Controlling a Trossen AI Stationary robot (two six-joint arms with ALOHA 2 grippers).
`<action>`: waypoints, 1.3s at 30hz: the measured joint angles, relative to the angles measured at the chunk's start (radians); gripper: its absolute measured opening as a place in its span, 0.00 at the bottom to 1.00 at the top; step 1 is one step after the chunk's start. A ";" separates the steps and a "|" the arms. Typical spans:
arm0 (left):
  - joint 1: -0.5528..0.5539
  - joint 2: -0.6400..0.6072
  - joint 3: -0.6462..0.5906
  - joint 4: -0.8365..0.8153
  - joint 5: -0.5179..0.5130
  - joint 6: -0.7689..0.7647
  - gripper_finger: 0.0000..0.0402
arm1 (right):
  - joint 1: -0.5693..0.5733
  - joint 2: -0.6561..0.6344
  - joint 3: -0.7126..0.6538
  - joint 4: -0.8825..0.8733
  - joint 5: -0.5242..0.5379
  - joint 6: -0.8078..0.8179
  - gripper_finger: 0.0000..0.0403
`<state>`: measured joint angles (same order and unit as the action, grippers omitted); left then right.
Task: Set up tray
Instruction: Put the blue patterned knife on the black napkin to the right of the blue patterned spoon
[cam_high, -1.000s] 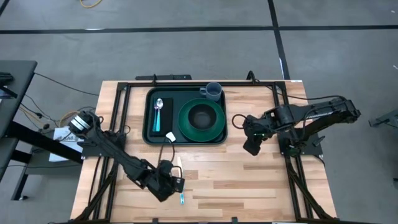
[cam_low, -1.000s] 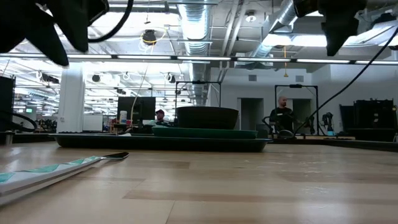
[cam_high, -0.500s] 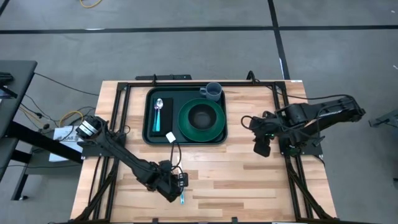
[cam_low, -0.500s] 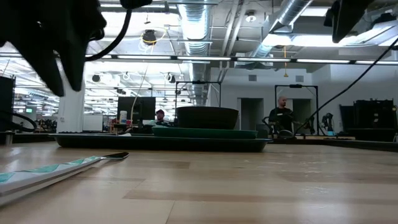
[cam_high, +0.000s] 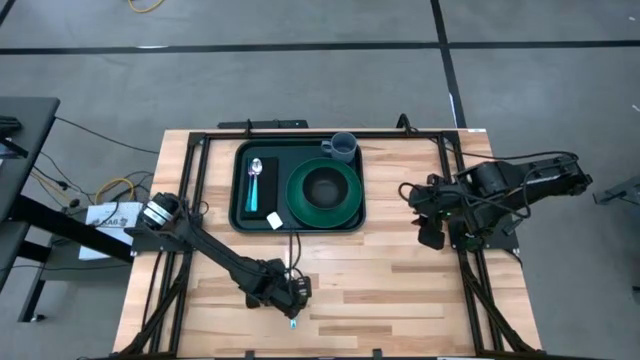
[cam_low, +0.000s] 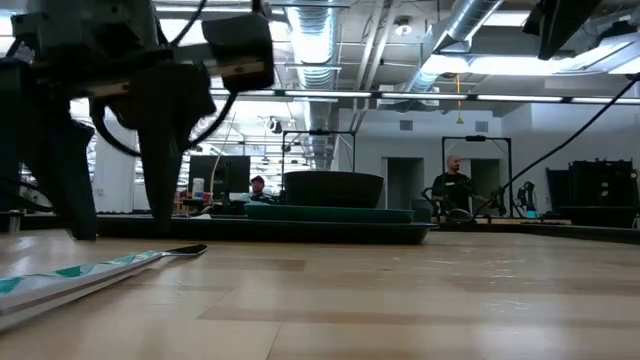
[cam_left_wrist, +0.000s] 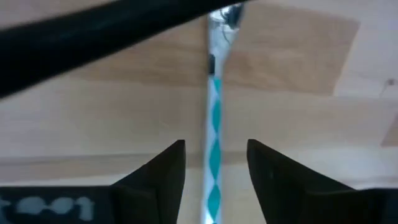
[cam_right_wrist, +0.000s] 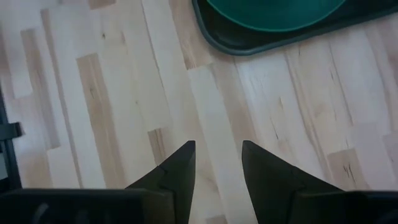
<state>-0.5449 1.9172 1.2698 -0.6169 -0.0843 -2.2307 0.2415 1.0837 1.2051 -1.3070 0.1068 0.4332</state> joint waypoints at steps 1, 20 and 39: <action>0.000 0.015 0.011 0.007 0.001 0.000 0.40 | -0.002 -0.002 -0.001 -0.002 0.000 -0.001 0.30; 0.008 0.191 0.196 -0.179 0.062 0.114 0.39 | -0.001 0.000 -0.001 0.003 0.000 -0.043 0.30; 0.007 0.191 0.187 -0.218 0.054 0.135 0.05 | -0.001 0.000 -0.001 0.006 0.027 -0.090 0.30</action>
<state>-0.5377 2.1078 1.4567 -0.8348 -0.0303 -2.0956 0.2401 1.0840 1.2045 -1.3014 0.1333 0.3433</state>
